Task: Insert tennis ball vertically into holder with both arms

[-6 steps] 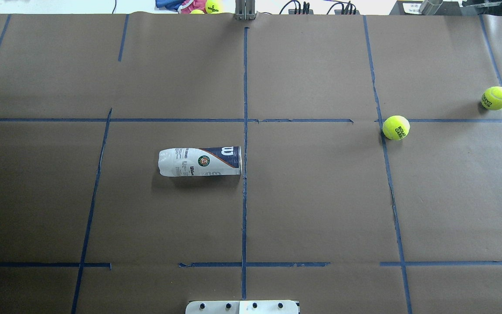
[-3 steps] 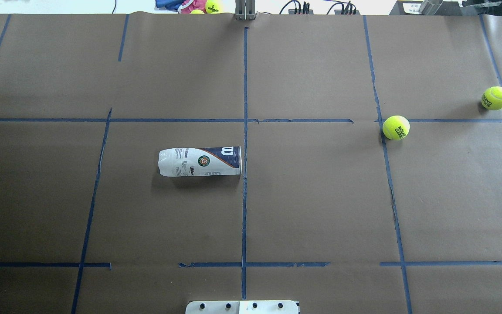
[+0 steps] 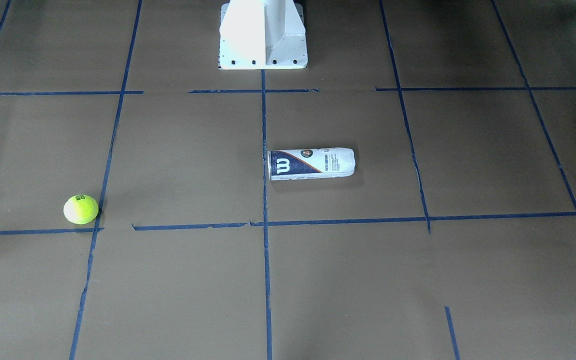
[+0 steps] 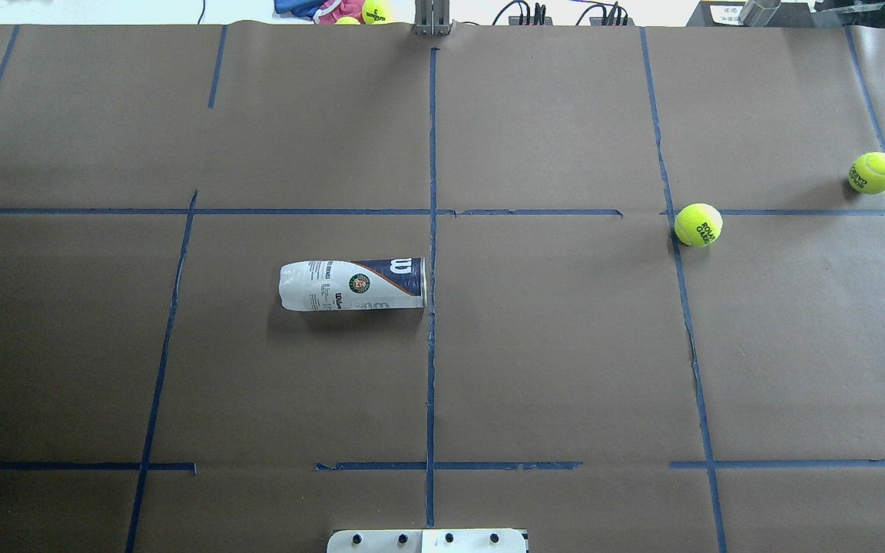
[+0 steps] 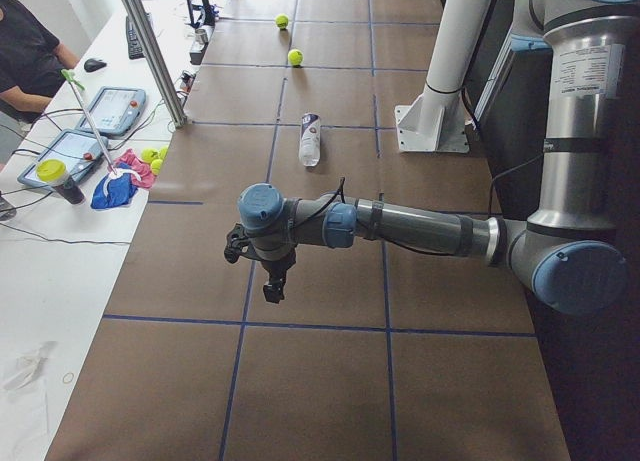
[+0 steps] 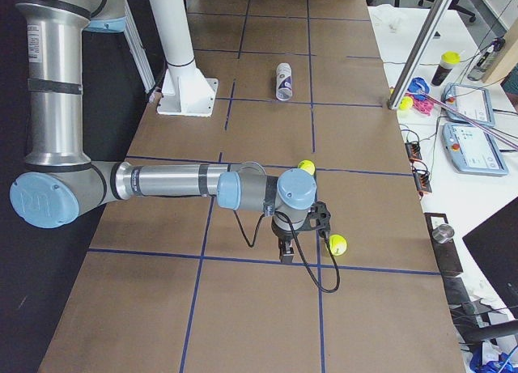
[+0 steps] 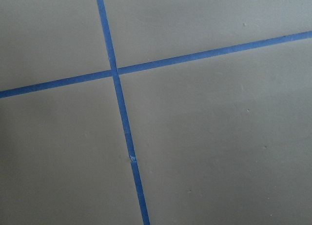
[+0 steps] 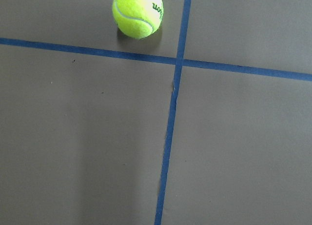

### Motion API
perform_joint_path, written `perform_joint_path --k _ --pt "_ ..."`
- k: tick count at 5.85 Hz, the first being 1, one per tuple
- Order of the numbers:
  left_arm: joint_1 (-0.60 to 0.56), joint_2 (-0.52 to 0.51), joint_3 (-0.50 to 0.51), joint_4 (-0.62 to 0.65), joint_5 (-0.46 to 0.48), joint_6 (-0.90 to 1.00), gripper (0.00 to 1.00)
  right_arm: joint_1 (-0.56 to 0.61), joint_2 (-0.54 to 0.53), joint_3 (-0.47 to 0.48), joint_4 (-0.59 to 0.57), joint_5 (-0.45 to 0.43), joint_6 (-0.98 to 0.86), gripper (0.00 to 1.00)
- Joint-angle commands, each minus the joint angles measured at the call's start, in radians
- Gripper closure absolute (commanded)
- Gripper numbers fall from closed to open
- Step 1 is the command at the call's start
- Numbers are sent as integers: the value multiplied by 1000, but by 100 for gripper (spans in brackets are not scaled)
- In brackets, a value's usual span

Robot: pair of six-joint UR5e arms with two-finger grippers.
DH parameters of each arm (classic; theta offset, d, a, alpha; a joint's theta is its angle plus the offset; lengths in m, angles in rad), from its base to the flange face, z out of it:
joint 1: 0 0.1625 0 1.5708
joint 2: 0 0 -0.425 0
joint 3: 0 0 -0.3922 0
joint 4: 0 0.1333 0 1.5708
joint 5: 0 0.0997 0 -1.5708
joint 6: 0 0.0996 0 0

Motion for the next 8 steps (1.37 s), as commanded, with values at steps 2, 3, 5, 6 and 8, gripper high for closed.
perform_joint_path --k 2,3,5,6,8 --pt "26 -13 -31 0 -4 0 0 -1 0 -1 0 0 0 0" --pt "27 -15 -36 2 -1 -2 0 -1 0 -1 0 -1 -1 0" --pt "37 -54 -40 -3 -7 -1 0 -9 0 3 1 0 2 0" --pt "74 -102 -63 -16 -5 0 0 -10 0 3 1 14 3 0" --pt "221 -207 -88 -72 5 -57 0 -30 3 6 3 47 2 0"
